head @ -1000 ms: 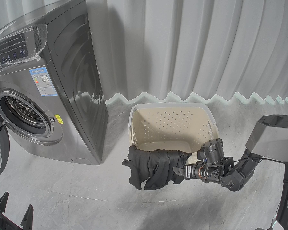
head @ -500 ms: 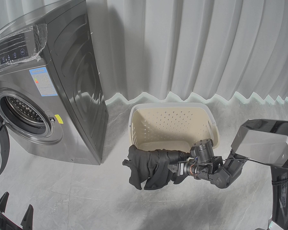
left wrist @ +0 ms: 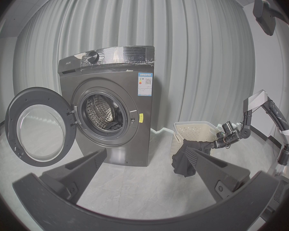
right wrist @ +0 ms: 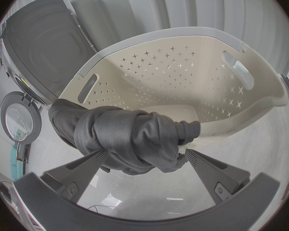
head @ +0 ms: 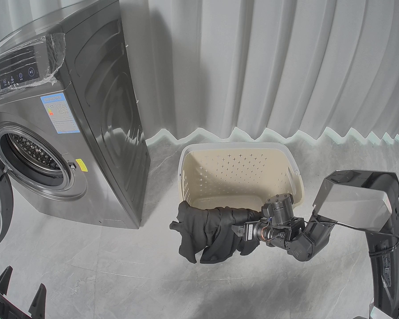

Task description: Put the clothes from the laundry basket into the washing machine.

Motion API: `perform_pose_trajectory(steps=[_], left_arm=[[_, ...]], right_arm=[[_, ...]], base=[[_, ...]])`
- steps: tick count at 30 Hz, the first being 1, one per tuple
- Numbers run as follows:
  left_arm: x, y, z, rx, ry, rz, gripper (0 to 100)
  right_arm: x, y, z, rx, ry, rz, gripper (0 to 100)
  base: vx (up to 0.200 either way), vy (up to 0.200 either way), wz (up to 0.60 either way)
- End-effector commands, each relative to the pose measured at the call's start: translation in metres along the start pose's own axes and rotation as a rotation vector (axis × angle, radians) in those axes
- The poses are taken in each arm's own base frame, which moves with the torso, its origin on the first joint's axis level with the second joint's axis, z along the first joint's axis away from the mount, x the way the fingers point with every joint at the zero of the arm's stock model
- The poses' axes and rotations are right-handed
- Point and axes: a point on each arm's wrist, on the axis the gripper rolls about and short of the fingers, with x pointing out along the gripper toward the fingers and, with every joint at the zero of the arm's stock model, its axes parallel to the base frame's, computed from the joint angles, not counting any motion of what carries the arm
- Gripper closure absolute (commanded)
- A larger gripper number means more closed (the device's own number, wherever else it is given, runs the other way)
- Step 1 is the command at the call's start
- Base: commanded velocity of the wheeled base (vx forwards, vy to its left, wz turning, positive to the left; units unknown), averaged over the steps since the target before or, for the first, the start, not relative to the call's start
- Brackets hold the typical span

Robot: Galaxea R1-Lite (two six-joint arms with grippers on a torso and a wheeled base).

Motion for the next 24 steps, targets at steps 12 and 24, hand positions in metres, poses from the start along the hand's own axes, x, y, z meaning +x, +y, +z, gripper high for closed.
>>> perform_pose_trajectory(steps=[12,24], left_arm=[[-0.0005,0.0001,-0.0031,-0.005,-0.006,0.0,0],[-0.0005,0.0001,-0.0031,-0.006,-0.006,0.002,0]], right_arm=[[0.0068,0.0015,0.0029,-0.045,-0.07,0.082,100],[0.0008,0.0025,0.0012,-0.049,-0.072,0.092,100]], base=[[0.0,0.0,0.0],[0.0,0.0,0.0]])
